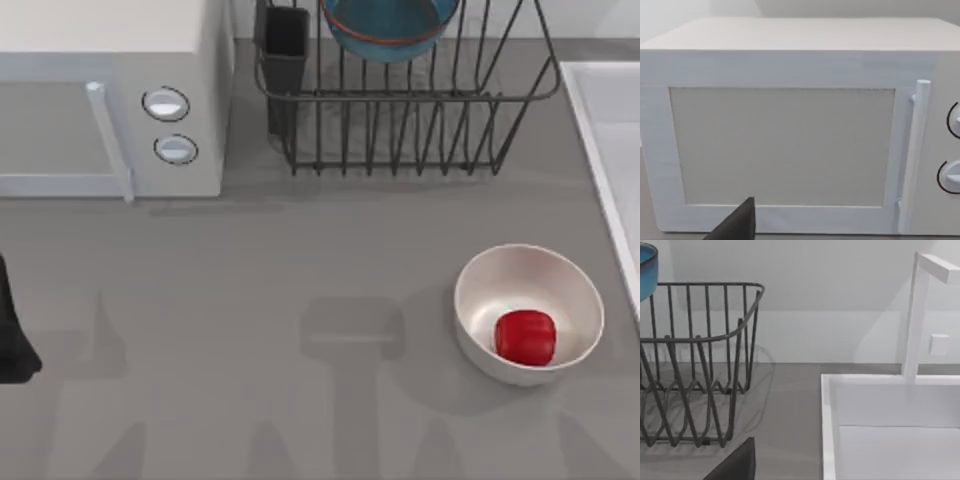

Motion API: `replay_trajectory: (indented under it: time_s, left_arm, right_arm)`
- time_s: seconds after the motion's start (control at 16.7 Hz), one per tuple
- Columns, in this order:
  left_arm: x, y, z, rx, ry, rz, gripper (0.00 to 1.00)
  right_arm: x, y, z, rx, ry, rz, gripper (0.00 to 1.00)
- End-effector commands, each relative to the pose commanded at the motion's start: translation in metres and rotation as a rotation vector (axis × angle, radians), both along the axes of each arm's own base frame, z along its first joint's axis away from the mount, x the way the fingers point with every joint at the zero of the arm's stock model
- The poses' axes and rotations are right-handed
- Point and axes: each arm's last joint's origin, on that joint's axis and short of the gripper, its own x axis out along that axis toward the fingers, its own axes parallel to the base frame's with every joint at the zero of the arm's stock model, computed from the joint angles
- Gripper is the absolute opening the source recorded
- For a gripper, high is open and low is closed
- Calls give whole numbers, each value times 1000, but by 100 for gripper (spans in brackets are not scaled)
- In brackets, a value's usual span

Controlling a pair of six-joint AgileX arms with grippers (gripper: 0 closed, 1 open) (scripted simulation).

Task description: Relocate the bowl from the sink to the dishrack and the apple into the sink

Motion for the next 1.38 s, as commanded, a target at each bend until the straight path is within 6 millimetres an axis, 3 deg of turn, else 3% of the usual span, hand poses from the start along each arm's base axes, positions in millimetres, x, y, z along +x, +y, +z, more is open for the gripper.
replay_trajectory:
  time_s: [1.38]
  left_arm:
    - [0,0,0,0,0,0,100]
  right_arm:
    - [-4,-3,-4,-10,-23,-31,100]
